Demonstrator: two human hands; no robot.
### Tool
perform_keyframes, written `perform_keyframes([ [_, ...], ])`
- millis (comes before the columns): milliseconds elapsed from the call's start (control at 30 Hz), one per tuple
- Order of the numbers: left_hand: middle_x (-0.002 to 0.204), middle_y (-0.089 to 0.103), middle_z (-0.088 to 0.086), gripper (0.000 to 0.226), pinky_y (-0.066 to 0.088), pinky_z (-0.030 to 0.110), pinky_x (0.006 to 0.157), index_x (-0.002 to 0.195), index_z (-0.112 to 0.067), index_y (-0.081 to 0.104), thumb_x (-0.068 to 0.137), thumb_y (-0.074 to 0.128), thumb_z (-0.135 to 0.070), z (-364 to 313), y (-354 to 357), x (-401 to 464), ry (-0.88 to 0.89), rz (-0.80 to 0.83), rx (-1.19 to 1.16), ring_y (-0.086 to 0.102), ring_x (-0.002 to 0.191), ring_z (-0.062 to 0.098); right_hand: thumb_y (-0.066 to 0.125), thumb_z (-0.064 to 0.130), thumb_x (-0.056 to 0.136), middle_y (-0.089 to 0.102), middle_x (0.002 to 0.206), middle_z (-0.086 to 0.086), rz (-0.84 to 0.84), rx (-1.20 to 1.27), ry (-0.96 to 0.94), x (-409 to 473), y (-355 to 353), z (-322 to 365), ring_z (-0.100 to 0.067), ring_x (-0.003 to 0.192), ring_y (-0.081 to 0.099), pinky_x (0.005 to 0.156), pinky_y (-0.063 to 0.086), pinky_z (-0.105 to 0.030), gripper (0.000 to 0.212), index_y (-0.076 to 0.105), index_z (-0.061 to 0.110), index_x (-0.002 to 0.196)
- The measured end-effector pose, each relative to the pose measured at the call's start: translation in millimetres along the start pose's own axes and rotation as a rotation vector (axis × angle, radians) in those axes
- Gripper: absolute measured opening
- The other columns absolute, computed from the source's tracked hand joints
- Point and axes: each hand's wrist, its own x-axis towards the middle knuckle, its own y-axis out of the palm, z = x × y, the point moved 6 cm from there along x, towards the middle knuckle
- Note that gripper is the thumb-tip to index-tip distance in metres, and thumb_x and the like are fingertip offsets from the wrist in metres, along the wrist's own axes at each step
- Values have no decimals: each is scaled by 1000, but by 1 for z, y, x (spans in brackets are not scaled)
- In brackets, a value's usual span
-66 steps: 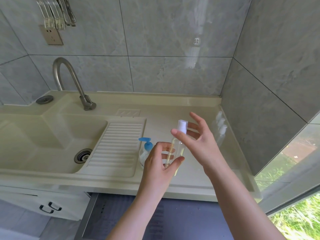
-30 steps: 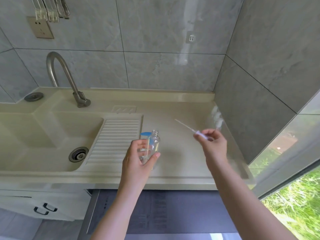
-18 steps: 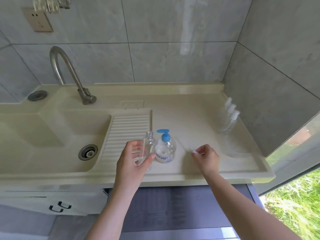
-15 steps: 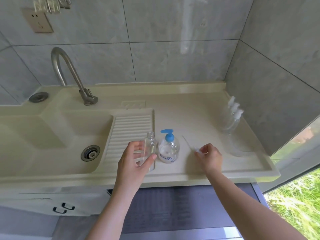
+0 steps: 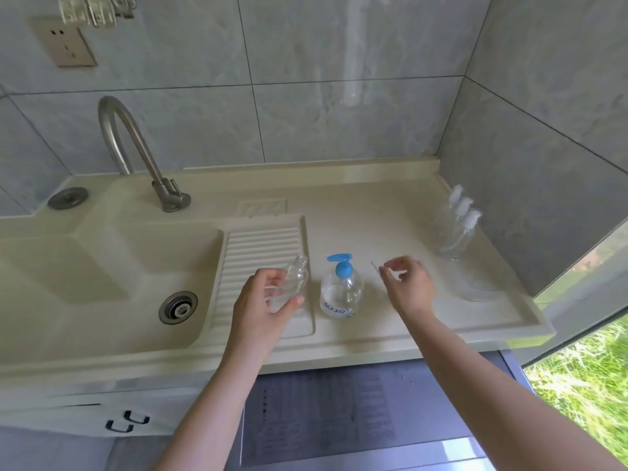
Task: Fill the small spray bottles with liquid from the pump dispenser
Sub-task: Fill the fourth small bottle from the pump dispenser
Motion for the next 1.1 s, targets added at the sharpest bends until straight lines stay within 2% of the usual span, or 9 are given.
perform_keyframes([
  [100,107,63,-7,39,41,13,83,105,-23,59,75,83,-15,5,3,13,57,0,75,59,99,3,69,27,90,71,99,2,61,159,-105,4,-1,43,-16,92,65,85,50,-33,5,69,23,92],
  [167,109,62,-5,39,38,8,85,106,-21,60,75,82,-13,8,6,20,76,11,119,58,99,1,67,30,92,71,103,3,107,149,-173,6,-1,67,-14,97,64,87,50,-32,13,70,20,99],
  [300,113,57,1,40,36,16,91,112,-17,60,78,79,-11,10,14,32,97,46,211,56,103,10,63,44,93,65,118,2,192,-12,-226,16,11,81,-17,111,60,101,45,-46,26,65,27,113],
  [433,113,53,-4,40,45,30,97,114,-20,58,79,78,-16,9,21,44,137,67,330,56,105,11,56,50,96,59,131,-4,287,-117,-168,27,21,78,-22,121,57,108,39,-48,39,59,26,127],
  [500,113,53,-5,42,48,39,98,114,-22,57,78,78,-18,8,23,48,172,62,376,57,105,12,53,52,96,59,132,-3,318,-129,-164,30,27,78,-21,122,56,108,39,-48,40,59,26,127],
  [567,114,52,-5,44,49,43,96,115,-23,57,77,79,-18,7,24,51,198,61,409,57,106,14,51,55,96,61,131,-2,353,-137,-161,33,35,81,-20,122,56,108,40,-48,41,60,28,125],
  [767,112,53,-1,44,50,45,93,114,-17,59,75,80,-14,1,26,53,261,57,415,59,106,18,47,56,94,63,125,-1,419,-173,-178,35,54,96,-20,121,58,106,42,-48,38,62,31,119],
  [1100,111,53,-4,45,51,46,87,114,-21,59,75,80,-19,-2,24,54,301,57,477,60,103,16,45,50,98,59,130,-3,392,-315,-178,37,51,99,-24,123,54,105,39,-44,36,61,31,124],
])
